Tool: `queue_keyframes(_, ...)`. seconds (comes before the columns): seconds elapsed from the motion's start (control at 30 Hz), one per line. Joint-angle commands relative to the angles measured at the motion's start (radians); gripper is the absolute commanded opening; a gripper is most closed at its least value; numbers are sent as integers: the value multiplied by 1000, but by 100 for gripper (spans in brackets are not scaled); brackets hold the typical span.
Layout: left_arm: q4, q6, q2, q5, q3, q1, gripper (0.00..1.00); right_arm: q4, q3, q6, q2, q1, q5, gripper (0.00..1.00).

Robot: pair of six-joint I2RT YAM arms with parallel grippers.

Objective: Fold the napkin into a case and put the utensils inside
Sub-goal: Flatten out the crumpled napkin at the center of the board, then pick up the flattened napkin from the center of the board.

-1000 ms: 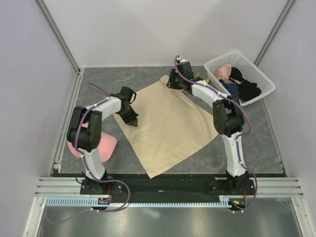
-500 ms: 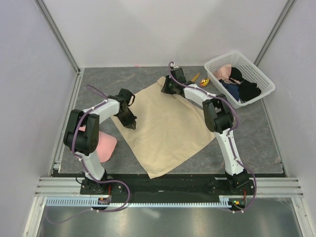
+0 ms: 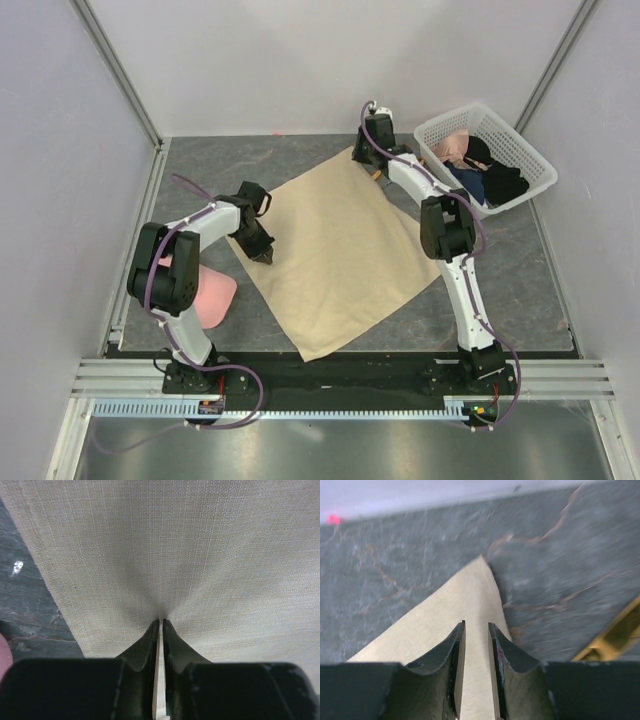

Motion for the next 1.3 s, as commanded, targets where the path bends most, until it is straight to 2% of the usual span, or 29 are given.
queue_keyframes(0.0, -23, 7, -80, -41, 18, 17, 12, -54, 69, -97, -146, -28, 85, 33)
queue_keyframes(0.13, -37, 41, -91, -45, 66, 22, 13, -195, 23, -77, -276, -36, 62, 40)
queue_keyframes(0.2, -37, 44, -82, -32, 90, 27, 14, -272, -100, -34, -347, -51, 42, 46)
queue_keyframes(0.23, -35, 43, -62, -27, 96, 31, 15, -283, -237, 9, -434, -62, -8, 48)
queue_keyframes(0.33, -30, 44, 16, 5, 127, 44, 14, -320, -445, 73, -618, -114, -29, 49)
queue_keyframes(0.37, -29, 50, 38, 2, 136, 48, 14, -324, -574, 86, -664, -124, -41, 50)
queue_keyframes(0.43, -24, 58, 85, 1, 171, 65, 15, -367, -727, 72, -789, -155, -24, 59)
queue_keyframes(0.57, -33, 107, 240, 30, 276, 105, 14, -436, -908, 55, -942, -198, 66, 71)
queue_keyframes(0.77, -107, 188, 317, -57, 469, 149, 14, -501, -1082, 70, -1048, -250, 128, 68)
queue_keyframes(0.9, -139, 242, 245, -26, 512, 143, 22, -495, -1125, 57, -1048, -283, 143, 62)
queue_keyframes(0.93, -139, 250, 210, -24, 497, 125, 27, -505, -1136, 69, -1045, -286, 154, 60)
queue_keyframes(1.0, -138, 248, 135, -1, 413, 76, 32, -504, -1160, 87, -1050, -298, 143, 56)
queue_keyframes(1.03, -138, 247, 42, 2, 380, 53, 34, -502, -1181, 104, -1050, -301, 129, 51)
queue_keyframes(1.13, -142, 231, -159, -13, 227, -73, 39, -484, -1215, 115, -1034, -301, 109, 48)
queue_keyframes(1.27, -207, 158, -391, -106, 32, -254, 40, -470, -1228, 103, -1001, -299, 126, 48)
